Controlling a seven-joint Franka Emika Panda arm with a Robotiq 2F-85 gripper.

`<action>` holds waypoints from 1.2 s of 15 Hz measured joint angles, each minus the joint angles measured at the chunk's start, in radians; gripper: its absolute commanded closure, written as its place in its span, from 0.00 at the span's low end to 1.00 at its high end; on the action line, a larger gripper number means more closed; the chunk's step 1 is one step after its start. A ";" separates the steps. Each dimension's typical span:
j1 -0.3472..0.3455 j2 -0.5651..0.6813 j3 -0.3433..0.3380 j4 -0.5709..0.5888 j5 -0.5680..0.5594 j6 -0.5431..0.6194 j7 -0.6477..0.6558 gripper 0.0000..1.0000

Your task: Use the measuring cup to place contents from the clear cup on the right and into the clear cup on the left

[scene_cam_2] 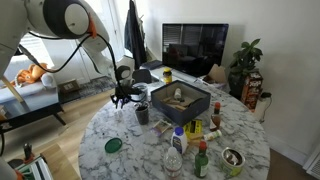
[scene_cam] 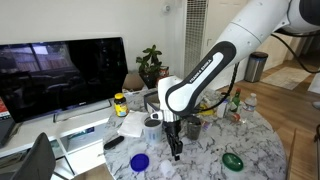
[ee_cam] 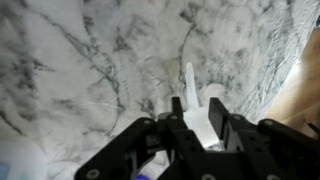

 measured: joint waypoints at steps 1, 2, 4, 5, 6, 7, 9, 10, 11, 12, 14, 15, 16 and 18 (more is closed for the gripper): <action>-0.002 -0.007 0.000 0.000 0.000 0.005 0.003 0.26; -0.003 -0.018 0.001 -0.001 0.000 0.009 0.005 0.19; -0.006 -0.045 0.001 -0.003 -0.001 0.017 0.009 0.04; -0.007 -0.062 0.001 -0.006 -0.002 0.019 0.012 0.01; -0.007 -0.081 0.001 -0.009 -0.004 0.019 0.016 0.00; -0.007 -0.100 0.001 -0.014 -0.008 0.019 0.023 0.00; -0.007 -0.140 0.001 -0.025 -0.013 0.019 0.038 0.00; -0.007 -0.161 0.001 -0.033 -0.013 0.018 0.049 0.00; -0.007 -0.182 0.002 -0.040 -0.013 0.018 0.059 0.00; -0.009 -0.203 0.005 -0.047 -0.007 0.018 0.065 0.00; -0.021 -0.251 0.018 -0.067 0.023 0.018 0.078 0.00; -0.033 -0.279 0.029 -0.078 0.059 0.013 0.080 0.00; -0.045 -0.307 0.038 -0.090 0.095 0.004 0.080 0.00; -0.062 -0.365 0.045 -0.113 0.151 -0.020 0.081 0.00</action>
